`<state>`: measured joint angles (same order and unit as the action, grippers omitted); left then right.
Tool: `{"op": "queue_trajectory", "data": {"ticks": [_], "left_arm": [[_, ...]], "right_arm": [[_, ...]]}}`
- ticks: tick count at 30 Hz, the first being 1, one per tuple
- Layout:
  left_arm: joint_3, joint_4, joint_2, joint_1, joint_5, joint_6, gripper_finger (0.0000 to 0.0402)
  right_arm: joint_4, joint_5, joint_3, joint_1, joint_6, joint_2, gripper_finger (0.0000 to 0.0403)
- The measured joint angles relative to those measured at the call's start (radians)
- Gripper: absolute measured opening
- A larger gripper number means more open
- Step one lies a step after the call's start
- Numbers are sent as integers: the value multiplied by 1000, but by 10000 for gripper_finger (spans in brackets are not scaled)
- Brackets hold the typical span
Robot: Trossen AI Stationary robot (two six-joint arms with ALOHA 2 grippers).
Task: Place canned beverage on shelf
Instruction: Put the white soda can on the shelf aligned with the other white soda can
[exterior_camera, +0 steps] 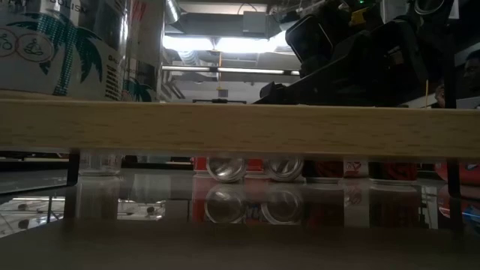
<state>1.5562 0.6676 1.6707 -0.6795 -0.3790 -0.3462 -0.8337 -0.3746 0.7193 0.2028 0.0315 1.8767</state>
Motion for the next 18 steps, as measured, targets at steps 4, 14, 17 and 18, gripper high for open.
{"op": "queue_trajectory", "data": {"ticks": [4, 14, 17, 18], "left_arm": [[0, 0, -31, 28, -6, 0, 291], [0, 22, -151, 199, 7, 15, 291], [0, 51, -185, 279, 19, -24, 291], [0, 63, -194, 310, 37, -48, 291]], "right_arm": [[0, 0, 0, 0, 0, 0, 386], [-1, 0, 0, 0, 0, 0, 386], [-3, 0, 0, 0, 0, 0, 386], [-10, 0, 0, 0, 0, 0, 386]]}}
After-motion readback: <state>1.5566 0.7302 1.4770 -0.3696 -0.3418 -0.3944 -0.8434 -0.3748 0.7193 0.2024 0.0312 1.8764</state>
